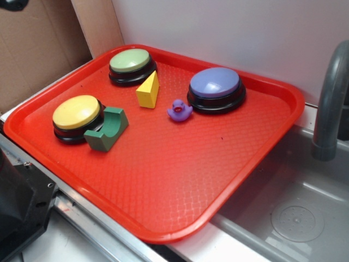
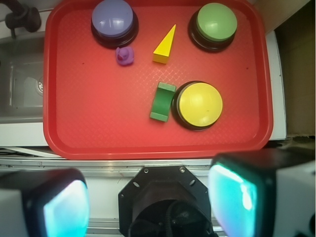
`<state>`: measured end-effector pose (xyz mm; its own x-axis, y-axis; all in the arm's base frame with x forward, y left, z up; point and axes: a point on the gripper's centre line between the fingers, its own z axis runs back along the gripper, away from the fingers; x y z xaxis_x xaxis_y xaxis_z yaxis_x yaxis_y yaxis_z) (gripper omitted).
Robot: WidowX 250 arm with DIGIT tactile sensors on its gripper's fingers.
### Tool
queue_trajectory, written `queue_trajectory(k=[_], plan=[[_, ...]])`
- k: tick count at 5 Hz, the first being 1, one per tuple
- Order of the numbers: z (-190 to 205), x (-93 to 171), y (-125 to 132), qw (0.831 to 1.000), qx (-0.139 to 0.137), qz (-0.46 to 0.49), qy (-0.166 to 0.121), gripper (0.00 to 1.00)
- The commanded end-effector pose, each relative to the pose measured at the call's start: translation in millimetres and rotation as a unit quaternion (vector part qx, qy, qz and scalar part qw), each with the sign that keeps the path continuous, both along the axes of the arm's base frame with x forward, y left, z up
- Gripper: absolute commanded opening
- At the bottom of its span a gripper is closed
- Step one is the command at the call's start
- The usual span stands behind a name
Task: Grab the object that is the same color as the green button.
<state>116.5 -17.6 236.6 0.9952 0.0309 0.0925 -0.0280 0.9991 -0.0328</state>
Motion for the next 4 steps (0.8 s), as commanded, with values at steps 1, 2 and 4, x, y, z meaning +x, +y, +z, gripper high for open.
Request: queue_trajectory(k=[1,2,4], plan=[[0.0,0.0,0.0,1.0,0.0,0.0,0.0,1.0],[-8.0,0.6,12.6,0.996,-0.039,0.076,-0.017,1.0],[-35.8,4.5,30.1,0.976,-0.047,0.213,-0.008,1.0]])
